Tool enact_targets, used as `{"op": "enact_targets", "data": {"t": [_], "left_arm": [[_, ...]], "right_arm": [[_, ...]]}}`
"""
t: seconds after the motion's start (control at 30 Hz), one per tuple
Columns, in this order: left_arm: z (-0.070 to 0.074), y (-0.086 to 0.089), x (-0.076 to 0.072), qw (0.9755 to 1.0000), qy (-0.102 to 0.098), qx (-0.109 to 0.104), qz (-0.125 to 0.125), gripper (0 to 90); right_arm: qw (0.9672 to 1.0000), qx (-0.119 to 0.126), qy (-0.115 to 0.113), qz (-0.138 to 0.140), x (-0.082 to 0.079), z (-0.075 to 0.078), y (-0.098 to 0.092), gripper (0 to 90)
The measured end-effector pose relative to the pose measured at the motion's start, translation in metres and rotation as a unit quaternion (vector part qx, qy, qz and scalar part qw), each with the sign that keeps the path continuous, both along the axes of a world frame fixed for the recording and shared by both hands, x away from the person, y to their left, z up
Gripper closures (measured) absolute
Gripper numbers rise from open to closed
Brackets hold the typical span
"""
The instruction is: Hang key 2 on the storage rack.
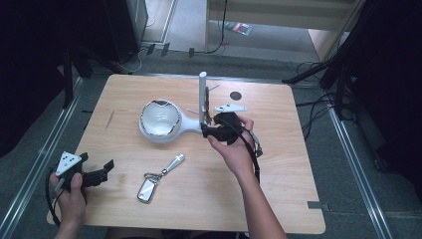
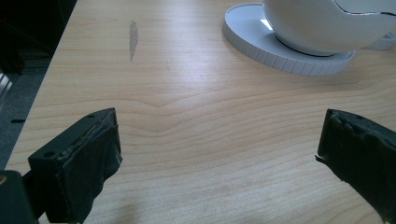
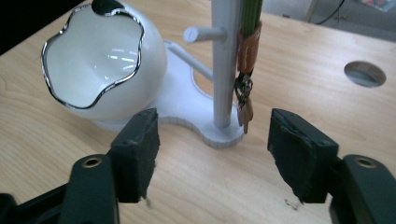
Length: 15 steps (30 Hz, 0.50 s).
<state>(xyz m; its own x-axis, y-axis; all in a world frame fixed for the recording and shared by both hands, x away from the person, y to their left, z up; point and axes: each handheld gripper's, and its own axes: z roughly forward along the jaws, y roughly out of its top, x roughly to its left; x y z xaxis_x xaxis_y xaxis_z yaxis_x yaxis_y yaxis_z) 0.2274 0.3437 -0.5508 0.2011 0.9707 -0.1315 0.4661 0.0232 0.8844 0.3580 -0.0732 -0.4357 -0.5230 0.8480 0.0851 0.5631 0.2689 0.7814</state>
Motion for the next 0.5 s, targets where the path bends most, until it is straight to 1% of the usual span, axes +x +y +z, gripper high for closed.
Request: {"op": "enact_targets", "data": {"t": [0.03,0.13,0.17,0.2,0.27,0.33,0.4,0.43,0.5], "left_arm": [[0.0,0.0,0.0,1.0,0.0,-0.001,0.0,0.0],[0.0,0.001,0.0,1.0,-0.001,-0.003,-0.002,0.0],[0.0,0.001,0.0,1.0,-0.001,-0.003,-0.002,0.0],[0.0,0.001,0.0,1.0,0.0,-0.004,-0.001,0.0],[0.0,0.001,0.0,1.0,0.001,-0.004,-0.001,0.0],[0.0,0.001,0.0,1.0,0.003,-0.005,-0.001,0.0],[0.0,0.001,0.001,1.0,0.003,-0.006,0.0,0.0],[0.0,0.002,0.001,1.0,0.003,-0.007,0.0,0.0],[0.0,0.002,0.001,1.0,0.003,-0.006,0.0,0.0]], "right_arm": [[1.0,-0.006,0.004,-0.001,-0.003,-0.001,0.003,31.6],[0.9998,-0.013,0.009,-0.01,-0.006,-0.003,0.005,31.0],[0.9998,-0.013,0.009,-0.01,-0.006,-0.003,0.005,31.0],[0.9997,-0.019,0.015,-0.009,-0.008,-0.005,0.007,30.7],[0.9994,-0.027,0.02,-0.008,-0.011,-0.007,0.009,30.0],[0.999,-0.033,0.031,-0.009,-0.014,-0.01,0.012,29.8],[0.9984,-0.039,0.041,-0.004,-0.016,-0.014,0.015,29.7],[0.9984,-0.039,0.041,-0.004,-0.016,-0.014,0.015,29.7],[0.9977,-0.047,0.048,-0.001,-0.019,-0.017,0.018,29.7]]}}
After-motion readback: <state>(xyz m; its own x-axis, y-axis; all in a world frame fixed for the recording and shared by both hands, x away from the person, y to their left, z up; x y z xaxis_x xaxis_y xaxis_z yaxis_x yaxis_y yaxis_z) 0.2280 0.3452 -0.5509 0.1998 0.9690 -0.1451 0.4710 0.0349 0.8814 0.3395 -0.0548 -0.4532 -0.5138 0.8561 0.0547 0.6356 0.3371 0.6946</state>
